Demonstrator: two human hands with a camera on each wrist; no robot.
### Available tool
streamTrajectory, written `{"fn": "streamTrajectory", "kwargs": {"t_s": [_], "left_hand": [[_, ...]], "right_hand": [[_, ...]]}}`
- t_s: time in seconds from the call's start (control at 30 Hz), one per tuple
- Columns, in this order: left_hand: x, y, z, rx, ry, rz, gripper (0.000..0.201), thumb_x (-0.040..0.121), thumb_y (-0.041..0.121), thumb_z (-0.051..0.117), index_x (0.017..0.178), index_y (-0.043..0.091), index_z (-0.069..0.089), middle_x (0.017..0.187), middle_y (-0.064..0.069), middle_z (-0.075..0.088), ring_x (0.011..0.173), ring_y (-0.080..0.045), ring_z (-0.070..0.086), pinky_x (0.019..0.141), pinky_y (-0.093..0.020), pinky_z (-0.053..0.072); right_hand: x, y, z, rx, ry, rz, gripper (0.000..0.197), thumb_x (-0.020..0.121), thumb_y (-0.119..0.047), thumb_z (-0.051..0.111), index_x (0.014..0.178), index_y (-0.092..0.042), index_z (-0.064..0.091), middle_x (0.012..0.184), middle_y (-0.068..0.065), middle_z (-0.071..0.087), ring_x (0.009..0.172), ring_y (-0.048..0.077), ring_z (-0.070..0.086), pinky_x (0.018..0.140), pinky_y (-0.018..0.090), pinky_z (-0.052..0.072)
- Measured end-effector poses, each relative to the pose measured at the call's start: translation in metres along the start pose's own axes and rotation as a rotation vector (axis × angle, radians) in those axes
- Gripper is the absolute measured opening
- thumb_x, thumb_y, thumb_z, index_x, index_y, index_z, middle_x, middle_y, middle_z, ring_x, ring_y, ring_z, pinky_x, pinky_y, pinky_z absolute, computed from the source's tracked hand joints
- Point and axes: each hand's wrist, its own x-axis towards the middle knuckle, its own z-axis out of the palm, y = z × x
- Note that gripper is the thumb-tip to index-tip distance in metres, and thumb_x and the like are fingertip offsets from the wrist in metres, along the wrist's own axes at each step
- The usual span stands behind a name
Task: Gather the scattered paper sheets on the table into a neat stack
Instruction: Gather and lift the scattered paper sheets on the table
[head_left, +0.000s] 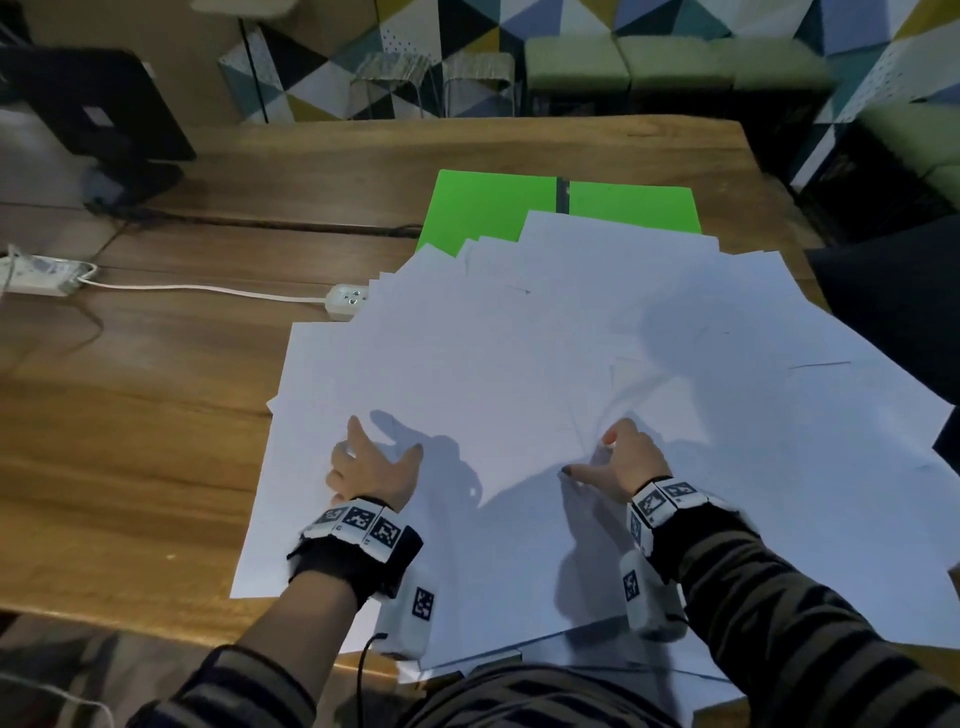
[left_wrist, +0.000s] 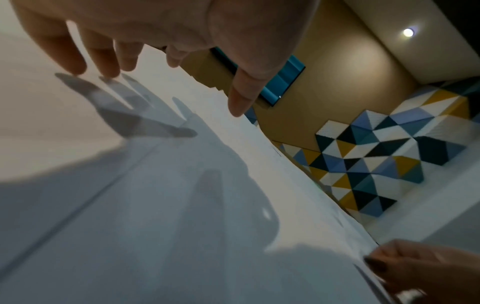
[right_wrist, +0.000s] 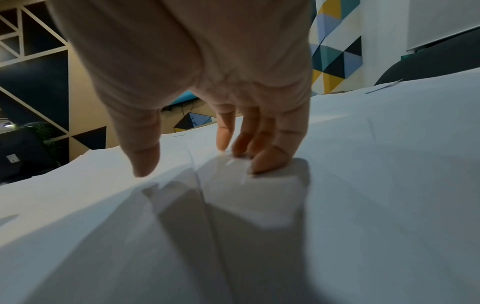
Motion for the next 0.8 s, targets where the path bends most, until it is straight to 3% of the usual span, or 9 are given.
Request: {"fn": "streamTrajectory", "kwargs": {"t_s": [0.1,0.2,0.37,0.43,0.5,0.67,0.8], "left_hand": [[0.007,-0.006,-0.012,0.038,0.129,-0.039,0.082,0.083,0.04,0.063,0.148,0.021,0.016,0.149,-0.015,0.025,0.134,-0.035,0.024,0.108,-0.049,0.024],[0.016,-0.014,-0.023,0.054,0.18,-0.048,0.081,0.081,0.039,0.066,0.145,0.017,0.023,0.139,-0.021,0.034,0.124,-0.037,0.034,0.1,-0.046,0.032],[0.027,-0.015,-0.028,-0.149,-0.044,-0.059,0.078,0.079,0.036,0.069,0.14,0.012,0.026,0.134,-0.021,0.044,0.117,-0.039,0.05,0.098,-0.045,0.044],[0.021,-0.015,-0.027,-0.212,-0.122,-0.059,0.073,0.077,0.034,0.072,0.132,0.008,0.032,0.12,-0.016,0.055,0.108,-0.035,0.056,0.095,-0.043,0.047],[0.013,-0.014,-0.026,-0.227,-0.14,-0.024,0.067,0.075,0.03,0.074,0.125,0.009,0.036,0.108,-0.012,0.056,0.1,-0.031,0.056,0.091,-0.038,0.048],[0.003,-0.016,-0.024,-0.015,-0.011,0.193,0.076,0.079,0.025,0.069,0.142,0.016,0.028,0.139,-0.015,0.032,0.129,-0.036,0.031,0.105,-0.047,0.033],[-0.002,-0.018,-0.02,-0.133,-0.054,0.245,0.071,0.079,0.019,0.069,0.14,0.017,0.031,0.131,-0.016,0.046,0.118,-0.035,0.047,0.099,-0.042,0.042]], "right_hand": [[-0.008,-0.002,0.003,0.019,0.022,0.01,0.065,0.071,-0.046,0.074,0.116,-0.01,0.043,0.124,0.012,0.043,0.115,0.03,0.047,0.095,0.037,0.041],[-0.013,-0.004,0.008,0.049,-0.043,0.006,0.065,0.073,-0.047,0.071,0.117,-0.009,0.042,0.122,0.012,0.048,0.11,0.027,0.051,0.091,0.035,0.042],[-0.023,-0.011,0.015,0.098,-0.076,0.003,0.059,0.078,-0.043,0.069,0.119,-0.009,0.042,0.121,0.011,0.053,0.113,0.028,0.051,0.091,0.033,0.041],[-0.026,-0.013,0.018,0.135,-0.09,-0.009,0.056,0.079,-0.041,0.068,0.119,-0.01,0.044,0.119,0.009,0.053,0.112,0.027,0.051,0.091,0.031,0.041],[-0.028,-0.013,0.022,0.176,-0.104,-0.021,0.052,0.079,-0.039,0.069,0.116,-0.01,0.047,0.112,0.007,0.053,0.108,0.025,0.053,0.087,0.029,0.04],[-0.031,-0.014,0.027,0.151,-0.118,-0.074,0.031,0.08,-0.032,0.07,0.095,-0.016,0.048,0.094,0.002,0.053,0.089,0.02,0.05,0.074,0.023,0.035],[-0.033,-0.013,0.03,0.156,-0.115,-0.099,0.025,0.082,-0.027,0.069,0.089,-0.013,0.049,0.092,0.004,0.056,0.087,0.02,0.053,0.08,0.027,0.044]]}}
